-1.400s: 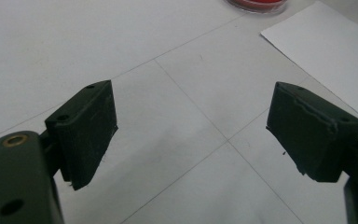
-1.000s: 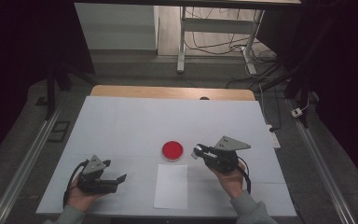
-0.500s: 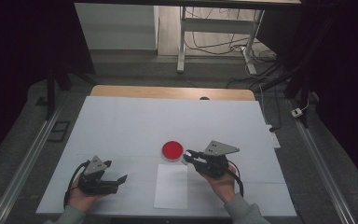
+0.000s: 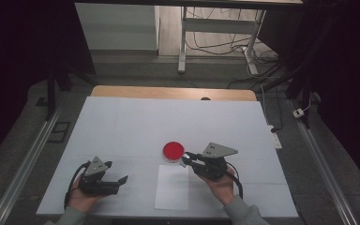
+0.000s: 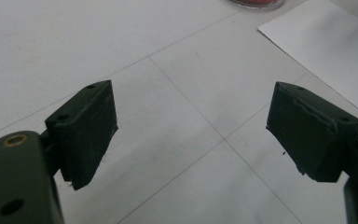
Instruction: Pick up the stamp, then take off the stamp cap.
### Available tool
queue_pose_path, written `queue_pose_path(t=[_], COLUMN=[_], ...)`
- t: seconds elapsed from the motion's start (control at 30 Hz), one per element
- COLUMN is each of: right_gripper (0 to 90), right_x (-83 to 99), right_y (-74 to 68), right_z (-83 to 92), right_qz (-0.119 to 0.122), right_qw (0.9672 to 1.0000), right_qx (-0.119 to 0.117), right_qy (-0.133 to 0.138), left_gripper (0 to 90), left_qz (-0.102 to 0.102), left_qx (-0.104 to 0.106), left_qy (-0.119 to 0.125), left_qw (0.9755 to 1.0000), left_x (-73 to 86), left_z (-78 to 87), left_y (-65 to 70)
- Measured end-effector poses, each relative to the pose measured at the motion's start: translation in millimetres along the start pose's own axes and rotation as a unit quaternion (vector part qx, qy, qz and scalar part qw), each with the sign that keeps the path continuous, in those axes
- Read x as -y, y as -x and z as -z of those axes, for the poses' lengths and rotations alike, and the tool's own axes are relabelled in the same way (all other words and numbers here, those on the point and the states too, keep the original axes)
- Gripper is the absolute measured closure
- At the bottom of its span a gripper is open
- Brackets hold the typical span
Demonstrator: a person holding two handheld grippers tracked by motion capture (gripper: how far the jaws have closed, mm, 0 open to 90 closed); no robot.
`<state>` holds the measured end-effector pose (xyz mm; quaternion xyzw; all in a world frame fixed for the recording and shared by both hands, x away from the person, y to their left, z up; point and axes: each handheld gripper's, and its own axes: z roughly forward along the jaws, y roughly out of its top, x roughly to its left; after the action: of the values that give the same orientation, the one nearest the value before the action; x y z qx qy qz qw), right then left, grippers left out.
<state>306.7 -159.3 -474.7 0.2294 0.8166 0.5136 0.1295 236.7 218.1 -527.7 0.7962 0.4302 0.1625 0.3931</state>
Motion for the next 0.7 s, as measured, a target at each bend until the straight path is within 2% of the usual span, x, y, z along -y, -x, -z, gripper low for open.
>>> queue_pose_path(t=[0.43, 0.7], right_gripper=[75.1, 75.1], right_x=[0.0, -1.0], right_y=[2.5, 2.9], right_z=[0.2, 1.0], right_qz=[-0.003, -0.005], right_qw=[1.0, 1.0], right_qx=[0.003, 0.005], right_qy=[0.002, 0.006], left_gripper=[16.4, 16.2], left_qz=[-0.002, -0.013], left_qx=[-0.002, 0.001], left_qy=[0.002, 0.016], left_qw=[1.0, 0.9998], left_x=[-1.6, -15.3], left_z=[0.3, -0.7], left_y=[0.7, 7.6])
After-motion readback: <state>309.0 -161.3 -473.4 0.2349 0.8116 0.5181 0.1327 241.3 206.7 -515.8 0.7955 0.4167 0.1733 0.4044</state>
